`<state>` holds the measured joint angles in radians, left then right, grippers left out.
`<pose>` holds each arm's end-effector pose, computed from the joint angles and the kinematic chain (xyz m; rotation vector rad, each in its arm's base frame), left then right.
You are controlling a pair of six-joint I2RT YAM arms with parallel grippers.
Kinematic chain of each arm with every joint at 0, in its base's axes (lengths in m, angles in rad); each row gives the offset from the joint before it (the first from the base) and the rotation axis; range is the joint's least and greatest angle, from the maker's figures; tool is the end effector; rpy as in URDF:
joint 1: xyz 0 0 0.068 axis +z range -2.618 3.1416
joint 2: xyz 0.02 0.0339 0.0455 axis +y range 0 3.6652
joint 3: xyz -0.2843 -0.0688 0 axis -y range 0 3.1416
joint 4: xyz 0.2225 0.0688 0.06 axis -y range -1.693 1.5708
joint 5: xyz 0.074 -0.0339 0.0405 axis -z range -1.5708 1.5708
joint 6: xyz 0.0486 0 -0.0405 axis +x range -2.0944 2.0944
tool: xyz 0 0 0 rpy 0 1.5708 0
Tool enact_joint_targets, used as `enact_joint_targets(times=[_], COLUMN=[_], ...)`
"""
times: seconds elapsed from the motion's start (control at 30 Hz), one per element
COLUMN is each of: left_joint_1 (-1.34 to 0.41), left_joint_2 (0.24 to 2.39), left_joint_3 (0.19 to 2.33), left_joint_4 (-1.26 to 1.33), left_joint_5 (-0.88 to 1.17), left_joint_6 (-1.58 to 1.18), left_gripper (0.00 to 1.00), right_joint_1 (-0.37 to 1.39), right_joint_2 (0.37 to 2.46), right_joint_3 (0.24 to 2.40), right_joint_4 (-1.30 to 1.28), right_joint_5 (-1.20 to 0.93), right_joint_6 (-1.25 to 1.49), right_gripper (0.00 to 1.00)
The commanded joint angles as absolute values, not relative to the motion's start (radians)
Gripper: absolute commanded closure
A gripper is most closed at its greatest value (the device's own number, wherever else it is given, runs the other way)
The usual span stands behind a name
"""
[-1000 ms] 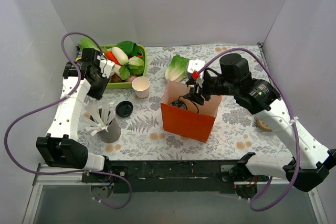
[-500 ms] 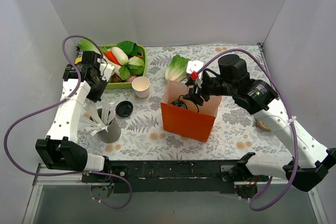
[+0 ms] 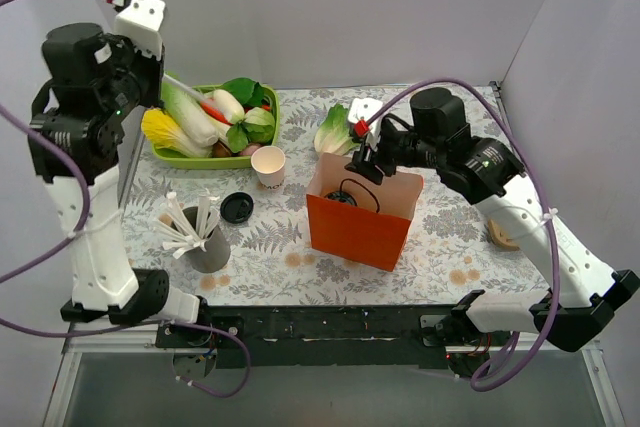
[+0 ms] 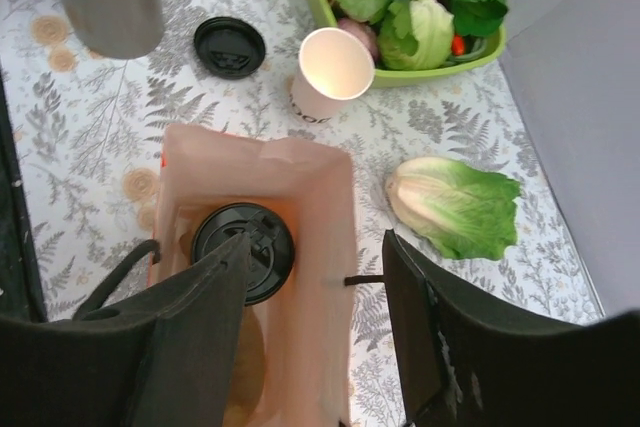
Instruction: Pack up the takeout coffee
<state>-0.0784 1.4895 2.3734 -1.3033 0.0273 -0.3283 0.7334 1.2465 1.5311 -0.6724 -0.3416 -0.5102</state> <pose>0.2028 -0.0173 0.5570 -0.2318 1.9882 -0.2891 0.1652 0.1707 0.4577 -1.3212 1.4553 0.4807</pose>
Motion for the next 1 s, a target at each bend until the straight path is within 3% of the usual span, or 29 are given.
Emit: enact_joint_targets(times=[0.0,0.13,0.27,0.37,0.7,0.97], left_joint_1=[-0.077,-0.077,-0.077,-0.077,-0.086,-0.248], left_joint_2=[1.305,1.142,1.245,1.276,1.204,1.281], left_joint_3=[2.347,2.096,2.248,2.232,1.892,1.859], left_joint_4=[-1.067,-0.783,-0.834,-0.848,-0.738,-0.654], left_joint_5=[0.214,0.501,0.725,0.859,0.965,0.878], left_joint_6=[-0.267,-0.288,-0.435,-0.503,-0.518,-0.563], left_gripper=[1.0,1.0,1.0,1.0,1.0,1.0], right_joint_1=[0.692,0.612,0.499,0.454,0.396,0.38], right_joint_2=[1.243,1.246,1.317,1.365,1.325,1.272], right_joint_3=[1.618,1.673,1.788,1.853,1.801,1.727], right_joint_4=[-0.574,-0.463,-0.471,-0.523,-0.577,-0.577], right_joint_5=[-0.256,-0.16,-0.109,-0.054,-0.077,-0.065], right_joint_6=[-0.456,-0.372,-0.331,-0.328,-0.334,-0.345], right_gripper=[0.36,0.3,0.25,0.23,0.23,0.23])
